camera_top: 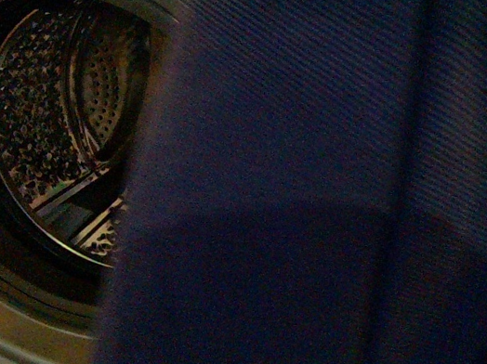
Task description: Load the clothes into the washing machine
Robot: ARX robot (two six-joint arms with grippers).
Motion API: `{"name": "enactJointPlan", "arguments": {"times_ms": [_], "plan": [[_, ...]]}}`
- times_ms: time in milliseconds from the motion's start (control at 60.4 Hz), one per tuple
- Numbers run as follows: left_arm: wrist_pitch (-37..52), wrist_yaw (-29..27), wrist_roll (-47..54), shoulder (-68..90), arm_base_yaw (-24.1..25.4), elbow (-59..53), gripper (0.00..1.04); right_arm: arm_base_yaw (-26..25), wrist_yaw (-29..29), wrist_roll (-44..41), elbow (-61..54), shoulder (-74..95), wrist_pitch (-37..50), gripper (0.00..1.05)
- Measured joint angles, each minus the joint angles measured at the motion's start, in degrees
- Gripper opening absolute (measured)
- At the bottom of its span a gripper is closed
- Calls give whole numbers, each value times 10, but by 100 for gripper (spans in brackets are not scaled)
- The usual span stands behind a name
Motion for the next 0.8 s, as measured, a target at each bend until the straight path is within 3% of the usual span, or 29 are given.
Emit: {"name": "enactJointPlan", "arguments": {"times_ms": [99,133,265,298,365,431,547,696,795], "plan": [[8,23,-10,3,8,-1,98,0,0,0,0,0,0,7],[63,115,-47,28,43,0,98,0,0,0,0,0,0,7],[294,333,-168,181,185,14,98,0,1,-2,0,0,0,7],[393,377,-206,273,223,48,98,0,3,-2,0,0,0,7],[491,391,-232,389,232,128,98,0,2,-2,0,0,0,7],[499,402,-245,466,212,217,98,0,2,-2,0,0,0,7],[424,378,-241,517,125,352,98,0,2,-2,0,0,0,7],[376,379,-238,523,32,415,98,0,2,-2,0,0,0,7],[345,362,-236,537,-63,449,98,0,2,-2,0,0,0,7]]}}
